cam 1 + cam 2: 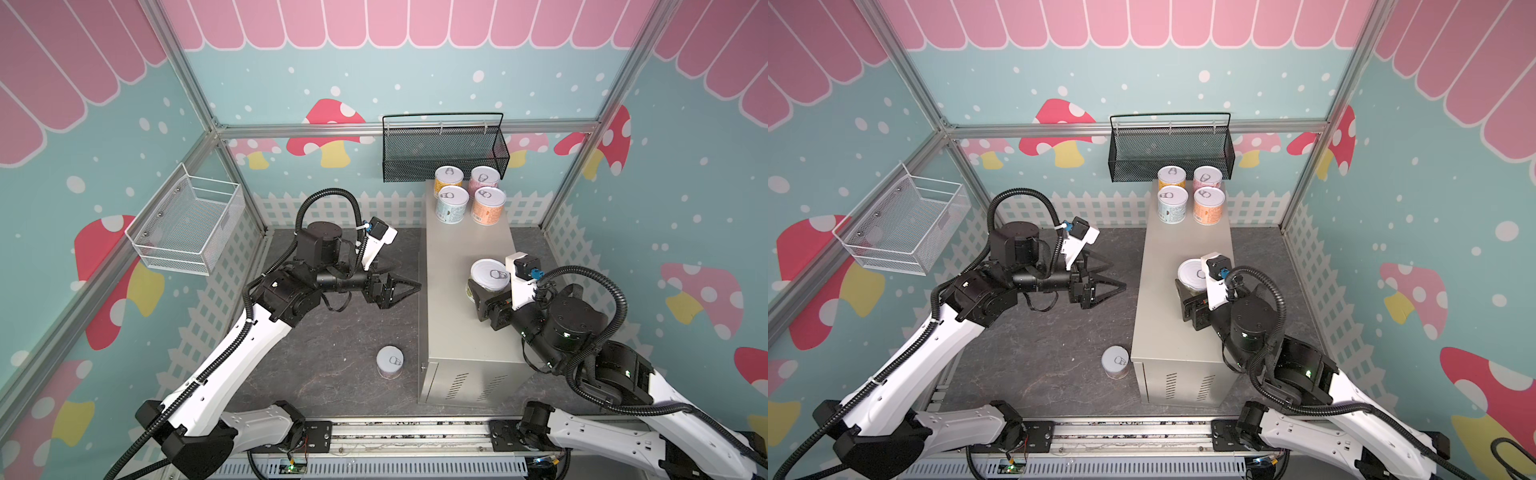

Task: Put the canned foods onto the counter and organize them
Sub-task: 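Lower the green can onto the cabinet with the right gripper while the left draws back, then slide the green can toward the light-blue and orange cans with the right gripper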

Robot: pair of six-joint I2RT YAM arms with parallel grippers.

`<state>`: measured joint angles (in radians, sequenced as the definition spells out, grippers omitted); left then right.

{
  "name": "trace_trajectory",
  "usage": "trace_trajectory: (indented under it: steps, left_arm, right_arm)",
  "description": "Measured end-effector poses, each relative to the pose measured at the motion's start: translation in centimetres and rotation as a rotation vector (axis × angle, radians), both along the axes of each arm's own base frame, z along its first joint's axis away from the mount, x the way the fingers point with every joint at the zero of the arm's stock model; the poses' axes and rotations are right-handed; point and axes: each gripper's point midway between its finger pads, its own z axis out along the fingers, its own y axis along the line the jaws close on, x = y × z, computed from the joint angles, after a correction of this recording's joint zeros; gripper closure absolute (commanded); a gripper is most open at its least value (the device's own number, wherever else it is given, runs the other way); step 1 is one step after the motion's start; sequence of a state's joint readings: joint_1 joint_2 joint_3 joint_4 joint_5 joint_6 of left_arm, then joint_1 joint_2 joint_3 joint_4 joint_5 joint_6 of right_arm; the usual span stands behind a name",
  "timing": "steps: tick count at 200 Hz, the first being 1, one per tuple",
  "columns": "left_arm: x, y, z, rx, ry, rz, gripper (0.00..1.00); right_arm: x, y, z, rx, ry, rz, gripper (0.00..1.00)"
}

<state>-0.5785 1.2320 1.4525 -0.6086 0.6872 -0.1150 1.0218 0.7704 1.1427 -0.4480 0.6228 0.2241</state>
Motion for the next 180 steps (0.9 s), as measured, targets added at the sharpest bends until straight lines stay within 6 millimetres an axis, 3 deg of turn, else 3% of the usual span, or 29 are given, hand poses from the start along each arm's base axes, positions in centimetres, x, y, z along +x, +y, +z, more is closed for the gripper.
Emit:
trace_trajectory:
  steps: [41,105,180]
  left_arm:
    - [0.0,0.1,0.0,0.004,-0.01,0.008,0.01]
    - [0.0,0.4,-0.1,0.009,-0.024,0.02,0.01]
    - [-0.1,0.7,0.0,0.01,-0.035,0.029,0.01]
  right_arm:
    - [1.4,-0.3,0.4,-0.04,-0.002,-0.061,0.24]
    - [8.5,-2.3,0.2,-0.061,0.065,-0.172,0.24]
    - [11.1,-4.0,0.2,-0.049,-0.008,-0.105,0.22]
